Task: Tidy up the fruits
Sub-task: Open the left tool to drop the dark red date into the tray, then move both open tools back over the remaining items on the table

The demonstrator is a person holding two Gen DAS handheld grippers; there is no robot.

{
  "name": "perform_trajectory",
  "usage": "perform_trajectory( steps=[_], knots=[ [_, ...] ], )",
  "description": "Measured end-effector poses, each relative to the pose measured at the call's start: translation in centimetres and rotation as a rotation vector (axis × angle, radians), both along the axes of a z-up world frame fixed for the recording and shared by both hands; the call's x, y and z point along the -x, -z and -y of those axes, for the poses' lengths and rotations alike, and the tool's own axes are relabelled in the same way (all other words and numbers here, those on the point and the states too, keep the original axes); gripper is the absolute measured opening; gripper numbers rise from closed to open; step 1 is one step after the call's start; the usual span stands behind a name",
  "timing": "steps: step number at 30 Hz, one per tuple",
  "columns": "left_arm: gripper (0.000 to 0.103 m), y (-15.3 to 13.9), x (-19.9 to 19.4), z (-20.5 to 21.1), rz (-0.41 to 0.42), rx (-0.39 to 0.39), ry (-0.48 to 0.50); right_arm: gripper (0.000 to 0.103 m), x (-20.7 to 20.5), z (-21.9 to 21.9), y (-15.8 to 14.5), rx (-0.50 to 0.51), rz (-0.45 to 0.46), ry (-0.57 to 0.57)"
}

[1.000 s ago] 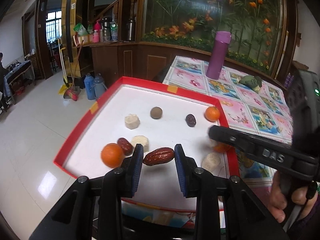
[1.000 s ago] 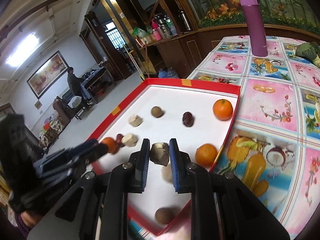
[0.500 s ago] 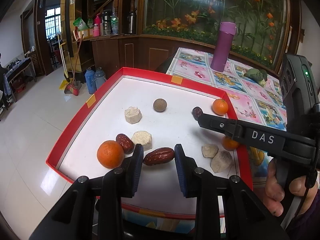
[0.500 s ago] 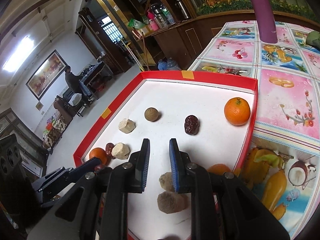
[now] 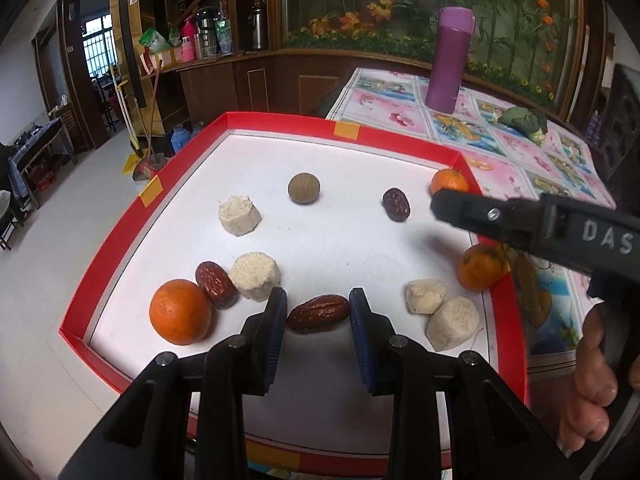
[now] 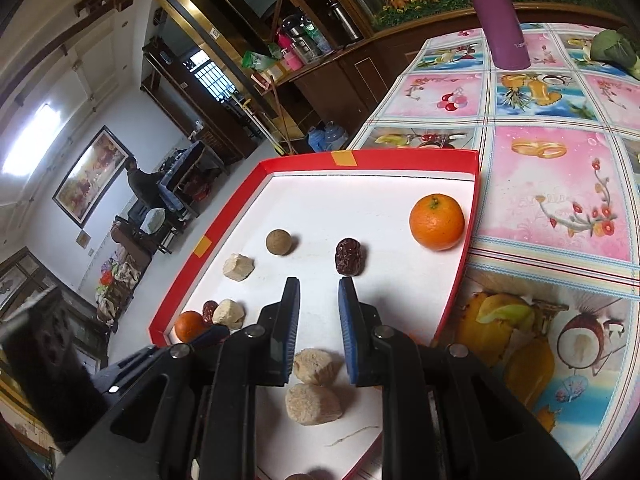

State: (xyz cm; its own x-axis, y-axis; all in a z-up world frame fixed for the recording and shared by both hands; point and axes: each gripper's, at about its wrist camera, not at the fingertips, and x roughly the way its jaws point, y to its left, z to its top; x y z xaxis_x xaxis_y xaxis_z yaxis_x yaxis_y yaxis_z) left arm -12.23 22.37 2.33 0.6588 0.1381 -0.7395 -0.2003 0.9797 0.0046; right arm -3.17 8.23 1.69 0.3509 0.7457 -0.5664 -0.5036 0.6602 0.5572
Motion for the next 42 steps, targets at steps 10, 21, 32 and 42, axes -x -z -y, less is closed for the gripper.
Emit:
perform_trajectory(
  steps=[10,21,32,42],
  knots=[
    [0.032,0.1,-0.4,0.4,-0.023,-0.037,-0.038,0.022,0.2,1.1,-0.7,0.021,0.05,0.028],
    [0.059,-0.4,0.0,0.2,-0.022,-0.031,-0.079,0.022,-0.7,2.7,-1.1,-0.003,0.048,0.067],
    [0.072,-2.9,0.8,1.3,0.052,-0.07,-0.097,0.022,-1.2,4.1,-1.6,-0.027,0.051,0.082],
    [0.077,-2.8,0.7,3.0,0.021,-0.057,-0.093,0.022,-1.5,9.1,-2.0,-0.036,0.049,0.172]
  ],
)
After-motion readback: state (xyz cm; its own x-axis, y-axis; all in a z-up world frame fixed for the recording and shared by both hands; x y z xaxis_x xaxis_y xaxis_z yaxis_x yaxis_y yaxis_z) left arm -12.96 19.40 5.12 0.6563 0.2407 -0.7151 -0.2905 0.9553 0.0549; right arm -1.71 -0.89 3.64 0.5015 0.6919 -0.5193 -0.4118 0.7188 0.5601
